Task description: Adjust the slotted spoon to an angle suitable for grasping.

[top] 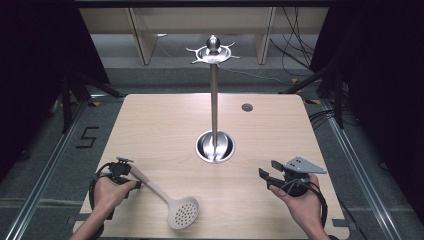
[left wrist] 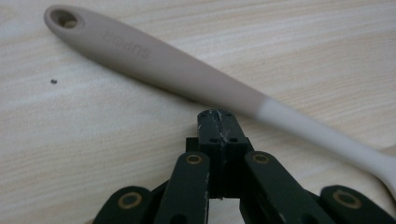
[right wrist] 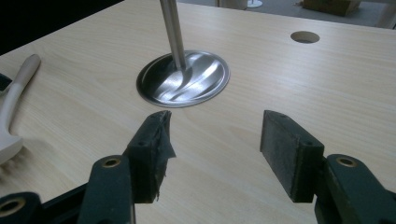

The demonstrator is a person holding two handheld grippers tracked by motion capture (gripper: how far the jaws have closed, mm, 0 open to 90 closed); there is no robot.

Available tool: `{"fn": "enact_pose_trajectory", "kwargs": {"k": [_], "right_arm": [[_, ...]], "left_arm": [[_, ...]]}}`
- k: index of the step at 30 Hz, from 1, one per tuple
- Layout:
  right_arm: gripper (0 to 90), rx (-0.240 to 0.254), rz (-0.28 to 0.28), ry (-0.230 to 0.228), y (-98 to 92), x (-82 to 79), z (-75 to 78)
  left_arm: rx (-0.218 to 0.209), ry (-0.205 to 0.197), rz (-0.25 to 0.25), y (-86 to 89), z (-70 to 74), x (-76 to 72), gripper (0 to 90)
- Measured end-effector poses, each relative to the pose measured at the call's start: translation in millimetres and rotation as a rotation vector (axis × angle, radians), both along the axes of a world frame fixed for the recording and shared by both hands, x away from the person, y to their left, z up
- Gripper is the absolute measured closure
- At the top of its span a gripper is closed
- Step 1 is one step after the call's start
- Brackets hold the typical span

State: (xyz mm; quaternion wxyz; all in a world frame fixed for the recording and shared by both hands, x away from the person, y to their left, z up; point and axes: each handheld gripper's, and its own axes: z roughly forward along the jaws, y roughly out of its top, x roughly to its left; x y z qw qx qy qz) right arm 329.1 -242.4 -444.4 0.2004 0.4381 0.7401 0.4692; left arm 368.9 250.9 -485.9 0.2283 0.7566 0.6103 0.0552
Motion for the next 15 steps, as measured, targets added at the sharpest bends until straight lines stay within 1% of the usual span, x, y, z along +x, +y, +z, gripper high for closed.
{"fn": "enact_pose_trajectory", "kwargs": {"k": [1, 2, 4, 5, 6, 7, 9, 10, 11, 12, 13, 14, 15], "right_arm": [[43.2, -0.001, 0.0, -0.003, -0.2, 0.1, -0.1], [43.1, -0.003, -0.002, 0.003, -0.5, -0.5, 0.7], [43.1, -0.009, -0.006, 0.007, -1.1, -1.1, 1.3], [43.1, -0.008, -0.008, 0.011, -1.2, -1.2, 1.6], [43.1, -0.008, -0.015, 0.019, -0.6, -2.1, 1.8], [43.0, -0.022, -0.006, -0.003, -1.9, -0.6, 1.5], [43.0, -0.015, -0.011, -0.005, -1.4, -0.6, 1.2], [43.0, -0.015, -0.009, -0.009, -1.5, -0.5, 1.4], [43.0, -0.021, -0.006, -0.005, -1.9, -0.8, 1.8], [42.9, -0.022, -0.006, -0.006, -1.8, -0.7, 1.8], [42.9, -0.003, -0.003, 0.014, -0.5, -1.3, 1.6], [42.9, -0.011, -0.008, 0.009, -1.0, -1.5, 1.9], [42.8, -0.008, -0.012, 0.014, -0.8, -1.9, 2.0]], "left_arm": [[0.0, 0.0, 0.0, 0.0, 0.0, 0.0, 89.4], [0.002, -0.009, 0.018, -2.7, -0.3, 3.6, 89.4], [-0.001, -0.011, 0.016, -3.4, -0.5, 5.1, 89.4], [0.0, -0.011, 0.018, -5.2, -1.7, 8.4, 89.4], [0.005, -0.005, 0.007, -5.7, -2.0, 10.2, 89.4], [0.014, -0.006, -0.007, -6.0, -2.3, 11.6, 89.3], [0.017, -0.003, -0.007, -7.3, -2.1, 13.4, 89.3], [0.016, -0.012, -0.003, -10.2, -2.6, 17.2, 89.3], [0.016, -0.012, -0.003, -10.2, -2.6, 17.2, 89.3], [0.021, -0.007, -0.015, -12.8, -1.4, 21.4, 89.3], [0.021, -0.007, -0.015, -12.8, -1.4, 21.4, 89.3], [0.03, -0.009, -0.012, -16.5, -1.0, 25.1, 89.2], [0.035, -0.009, -0.019, -17.7, -1.0, 26.9, 89.2]]}}
